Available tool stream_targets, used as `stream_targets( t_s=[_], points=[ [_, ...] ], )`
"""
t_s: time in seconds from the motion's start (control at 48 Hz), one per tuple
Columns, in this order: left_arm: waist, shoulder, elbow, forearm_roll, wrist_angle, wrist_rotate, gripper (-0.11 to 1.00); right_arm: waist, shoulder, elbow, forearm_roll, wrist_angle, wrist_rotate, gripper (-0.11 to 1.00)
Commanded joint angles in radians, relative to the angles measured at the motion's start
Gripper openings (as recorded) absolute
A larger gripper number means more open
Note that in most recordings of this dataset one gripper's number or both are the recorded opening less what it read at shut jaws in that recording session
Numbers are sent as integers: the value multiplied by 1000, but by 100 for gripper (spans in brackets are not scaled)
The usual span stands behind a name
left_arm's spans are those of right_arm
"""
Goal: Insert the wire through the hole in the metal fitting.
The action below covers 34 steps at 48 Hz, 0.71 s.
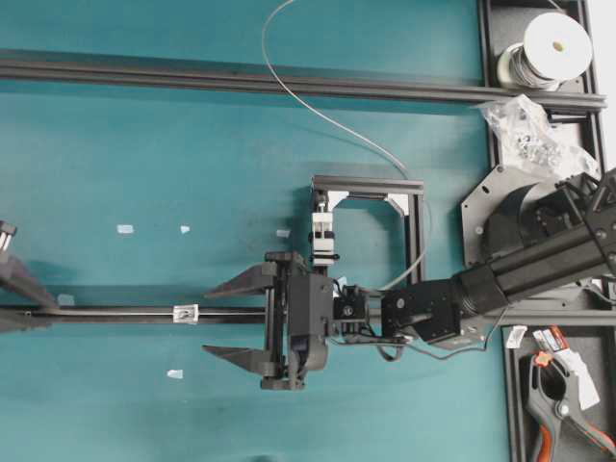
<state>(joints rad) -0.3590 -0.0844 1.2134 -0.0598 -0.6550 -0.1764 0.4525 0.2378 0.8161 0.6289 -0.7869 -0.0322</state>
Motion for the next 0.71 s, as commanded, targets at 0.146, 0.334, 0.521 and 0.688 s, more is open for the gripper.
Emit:
stream_targets(
  t_s=[0.146, 0.334, 0.521, 0.688],
  points=[
    [18, -8, -11, 2, -9, -2, 49, 2, -32, -11, -3, -5, -2, 91],
    [25, -14, -14, 2, -14, 3, 68, 2, -34, -8, -5, -8, -3, 91],
    [57, -35, -14, 3, -43, 15, 68, 2, -91, 17, -3, -8, -18, 91],
    [84, -64, -6, 3, -52, 40, 68, 2, -178, 66, -5, -9, -43, 91]
  ],
)
